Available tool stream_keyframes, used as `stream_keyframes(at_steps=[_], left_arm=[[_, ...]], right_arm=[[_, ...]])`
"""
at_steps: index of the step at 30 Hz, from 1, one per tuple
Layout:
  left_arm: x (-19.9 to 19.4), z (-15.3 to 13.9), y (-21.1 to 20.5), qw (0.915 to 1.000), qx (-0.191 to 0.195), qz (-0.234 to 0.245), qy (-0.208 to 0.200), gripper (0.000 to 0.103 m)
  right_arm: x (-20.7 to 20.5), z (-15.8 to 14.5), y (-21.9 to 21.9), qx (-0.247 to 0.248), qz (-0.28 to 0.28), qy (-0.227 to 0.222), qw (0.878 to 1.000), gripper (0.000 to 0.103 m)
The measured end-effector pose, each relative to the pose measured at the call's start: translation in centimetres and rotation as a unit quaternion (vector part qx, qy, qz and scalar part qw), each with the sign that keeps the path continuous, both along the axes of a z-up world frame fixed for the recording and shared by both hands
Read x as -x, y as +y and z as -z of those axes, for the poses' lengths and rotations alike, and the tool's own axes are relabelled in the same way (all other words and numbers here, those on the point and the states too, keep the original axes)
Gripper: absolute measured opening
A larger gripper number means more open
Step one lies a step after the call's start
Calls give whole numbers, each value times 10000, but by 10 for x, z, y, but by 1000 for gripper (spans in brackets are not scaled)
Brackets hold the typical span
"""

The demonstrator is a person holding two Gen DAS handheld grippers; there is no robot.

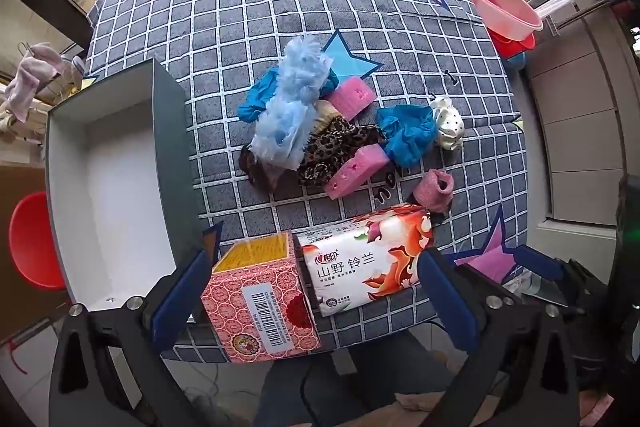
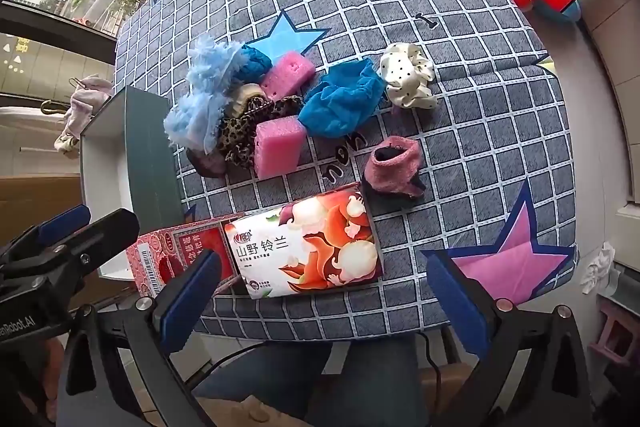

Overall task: Organize soft objects
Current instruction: 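Move left tool to the light-blue duster while right tool approaches the pink sock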

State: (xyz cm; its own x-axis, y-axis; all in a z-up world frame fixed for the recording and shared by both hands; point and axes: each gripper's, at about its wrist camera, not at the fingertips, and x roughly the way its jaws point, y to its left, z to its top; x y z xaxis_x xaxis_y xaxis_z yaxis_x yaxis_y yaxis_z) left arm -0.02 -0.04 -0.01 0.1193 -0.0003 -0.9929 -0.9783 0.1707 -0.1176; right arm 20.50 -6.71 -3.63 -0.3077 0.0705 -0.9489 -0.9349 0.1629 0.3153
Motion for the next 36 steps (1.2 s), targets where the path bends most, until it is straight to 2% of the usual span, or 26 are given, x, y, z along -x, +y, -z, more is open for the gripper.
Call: stream_keyframes(at_steps=[10,17,26,31,32,35,36], left_arm=[[8,12,5,9998,32,-169,130,103],[2,25,14,9992,219,-153,304,103],[-15,30,28,9996,31,-98,258,103],[-24,38,41,9990,-77,-51,440,103],[-25,38,43,9982,-224,-62,550,103],[-26,46,52,9982,-195,-115,547,103],[-26,47,56,9979,-296,-157,552,103]], right_arm=[[-15,9,-5,60,205,56,9998,103],[-24,25,-8,223,272,42,9994,103],[-38,39,-4,326,359,-48,9988,103],[-46,50,-1,405,399,-45,9984,103],[-47,51,-1,425,402,-46,9983,103],[-50,58,2,497,398,-61,9980,103],[-51,60,3,513,397,-67,9979,103]])
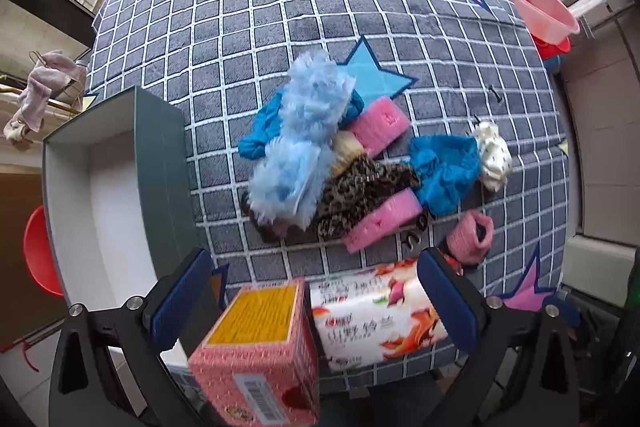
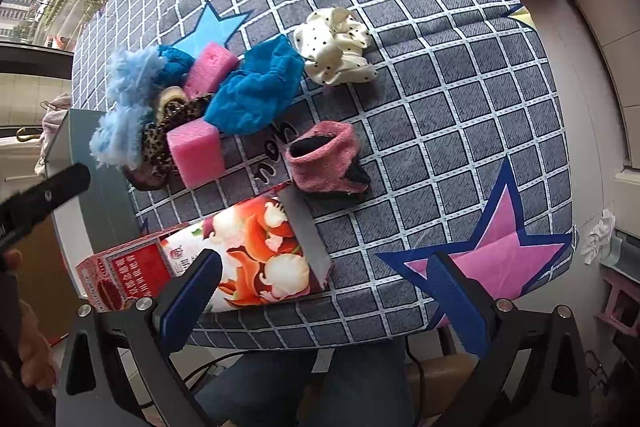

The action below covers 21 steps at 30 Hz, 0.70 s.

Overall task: Organize soft objects
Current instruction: 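Move left tool to the light-blue duster while right tool approaches the pink sock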

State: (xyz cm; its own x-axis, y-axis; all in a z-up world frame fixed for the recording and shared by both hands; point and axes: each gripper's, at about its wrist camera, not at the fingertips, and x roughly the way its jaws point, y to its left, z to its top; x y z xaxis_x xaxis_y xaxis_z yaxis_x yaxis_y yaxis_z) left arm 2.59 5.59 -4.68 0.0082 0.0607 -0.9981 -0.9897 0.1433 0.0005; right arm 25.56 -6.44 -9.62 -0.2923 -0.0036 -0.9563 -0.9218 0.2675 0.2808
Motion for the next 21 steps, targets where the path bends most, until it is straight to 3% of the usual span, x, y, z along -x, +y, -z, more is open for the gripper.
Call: stream_keyframes(at_steps=[4,9,21], left_arm=[[-2,8,16,10000,-72,32,26,103],[-5,28,34,9997,127,88,196,103],[-5,45,47,9994,149,27,316,103]], right_arm=[[-3,11,6,32,-21,5,10000,103],[-6,26,14,82,-7,65,9999,103],[-9,54,25,229,11,78,9997,103]])
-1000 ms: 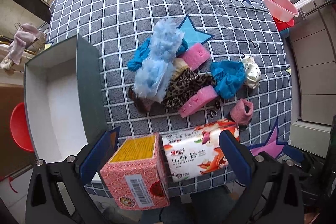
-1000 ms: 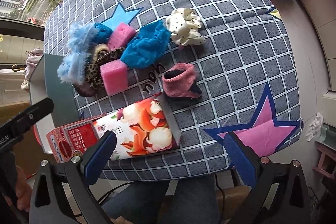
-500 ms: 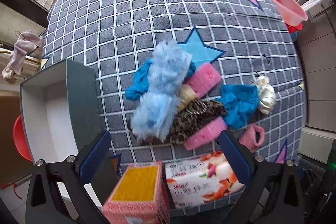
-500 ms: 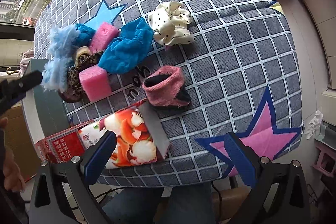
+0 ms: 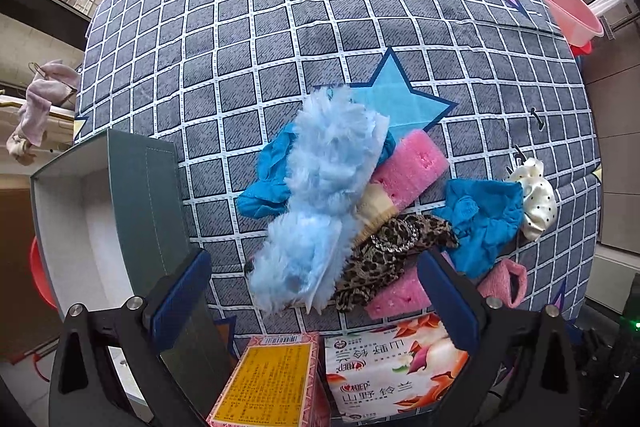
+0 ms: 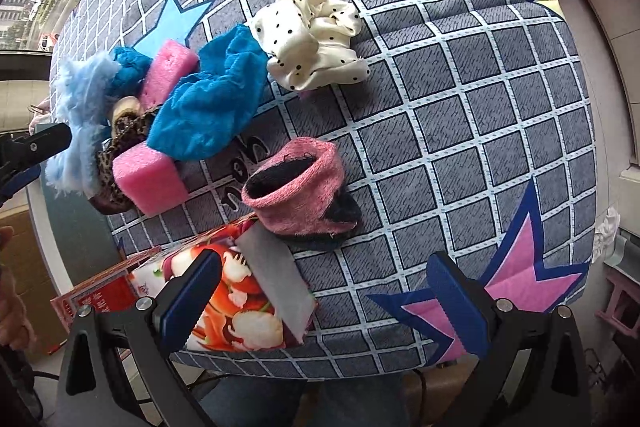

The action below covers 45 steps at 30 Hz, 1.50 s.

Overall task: Organize soft objects
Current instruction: 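Move left tool to the light-blue duster while right tool approaches the pink sock, then close left tool on the duster while right tool grasps the pink sock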

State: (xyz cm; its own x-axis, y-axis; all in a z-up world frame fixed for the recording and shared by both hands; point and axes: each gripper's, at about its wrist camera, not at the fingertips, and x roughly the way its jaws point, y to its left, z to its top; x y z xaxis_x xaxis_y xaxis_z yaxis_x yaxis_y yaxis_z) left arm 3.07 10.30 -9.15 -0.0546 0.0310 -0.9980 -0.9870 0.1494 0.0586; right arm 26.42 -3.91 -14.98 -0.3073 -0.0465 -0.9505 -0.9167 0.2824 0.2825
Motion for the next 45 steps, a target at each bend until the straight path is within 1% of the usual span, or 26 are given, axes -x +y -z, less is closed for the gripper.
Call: stream_keyframes(at_steps=[5,9,17,20,21,25,26,27,28,29,30,31,32,33,34,35,37,38,40,43,45], left_arm=[[0,6,7,10000,-66,-17,65,103],[-6,18,15,9995,-146,113,249,103],[-5,40,27,9993,5,101,360,102],[0,44,30,9993,14,39,372,86],[3,45,32,9994,56,11,352,82],[9,50,34,9995,202,14,230,77],[10,50,33,9996,222,34,180,74],[10,50,34,9996,238,41,117,71],[9,50,34,9998,189,42,31,70],[9,50,35,9998,187,32,-32,67],[9,51,35,9998,198,20,-98,62],[7,51,35,9997,159,17,-189,54],[8,52,34,9995,177,24,-257,49],[5,52,33,9994,139,45,-304,38],[4,54,32,9993,123,74,-344,33],[2,55,31,9992,111,98,-374,31],[-2,52,24,9990,105,126,-415,27],[-1,50,23,9987,41,124,-484,27],[-2,44,19,9986,32,97,-518,26],[-3,35,17,9982,-103,78,-579,26],[-5,26,14,9979,-202,99,-600,26]], right_arm=[[2,9,8,-53,-15,-26,10000,103],[8,20,17,-36,-114,-82,9999,103],[35,41,30,-43,-366,-175,9992,103],[43,46,33,-42,-483,-272,9985,103],[46,47,34,-60,-519,-296,9982,103],[59,48,39,-115,-661,-362,9971,103],[62,48,40,-132,-685,-350,9969,101],[66,48,42,-132,-697,-318,9970,89],[69,50,43,-99,-714,-263,9970,81],[70,52,43,-68,-719,-227,9971,80],[72,54,44,-43,-722,-214,9972,80],[78,55,44,-53,-713,-214,9972,77],[81,55,45,-65,-696,-170,9974,73],[80,56,43,-64,-689,-133,9975,66],[82,56,44,-61,-696,-169,9974,59],[83,56,44,-62,-722,-235,9971,55],[77,55,44,-67,-701,-193,9973,45],[78,54,45,-76,-661,-153,9977,43],[78,52,46,-103,-621,-136,9979,40],[80,47,45,-175,-558,-94,9982,40],[74,42,49,-218,-526,-66,9984,40]])
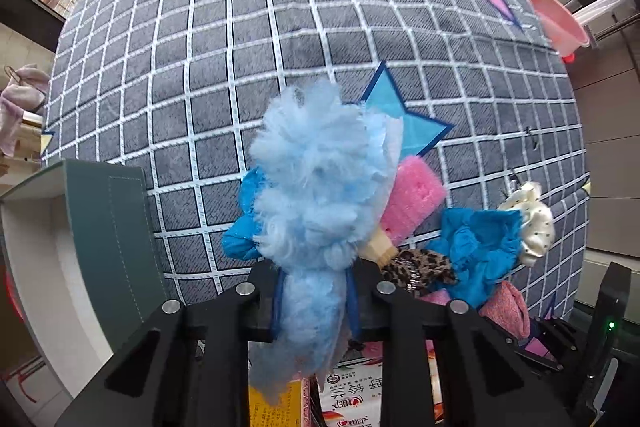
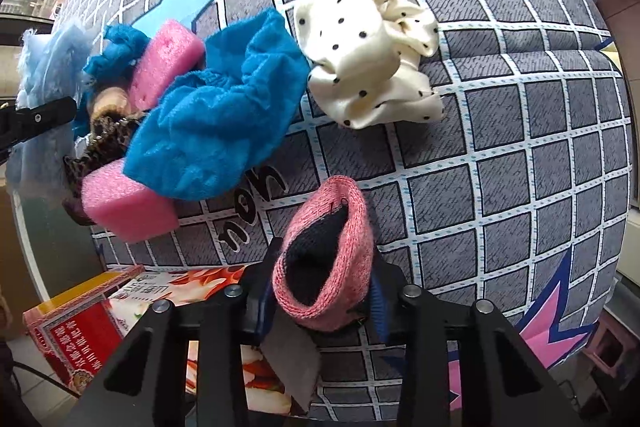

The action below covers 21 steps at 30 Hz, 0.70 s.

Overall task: Organize soft objects
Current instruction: 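Close left tool on the duster while right tool grasps the pink sock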

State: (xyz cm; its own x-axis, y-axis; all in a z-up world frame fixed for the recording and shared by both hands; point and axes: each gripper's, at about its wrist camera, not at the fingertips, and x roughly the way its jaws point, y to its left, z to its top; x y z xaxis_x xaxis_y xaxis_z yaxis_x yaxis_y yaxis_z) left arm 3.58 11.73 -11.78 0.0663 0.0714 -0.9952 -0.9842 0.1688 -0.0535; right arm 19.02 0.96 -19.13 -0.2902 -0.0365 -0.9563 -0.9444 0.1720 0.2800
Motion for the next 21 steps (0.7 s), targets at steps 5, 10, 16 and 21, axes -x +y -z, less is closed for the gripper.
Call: stream_keyframes(at_steps=[5,10,16,21], left_arm=[[-5,-15,-2,9998,-134,118,-54,26],[-9,-26,-11,9994,-249,197,-109,26],[-13,-36,-18,9993,-234,254,-107,26],[-14,-45,-24,9995,-207,182,-132,26]], right_arm=[[-7,-12,1,-102,84,49,9999,40],[-24,-21,-12,-184,168,71,9997,40],[-52,-35,-13,-208,156,123,9996,40],[-58,-43,-15,-267,158,157,9994,40]])
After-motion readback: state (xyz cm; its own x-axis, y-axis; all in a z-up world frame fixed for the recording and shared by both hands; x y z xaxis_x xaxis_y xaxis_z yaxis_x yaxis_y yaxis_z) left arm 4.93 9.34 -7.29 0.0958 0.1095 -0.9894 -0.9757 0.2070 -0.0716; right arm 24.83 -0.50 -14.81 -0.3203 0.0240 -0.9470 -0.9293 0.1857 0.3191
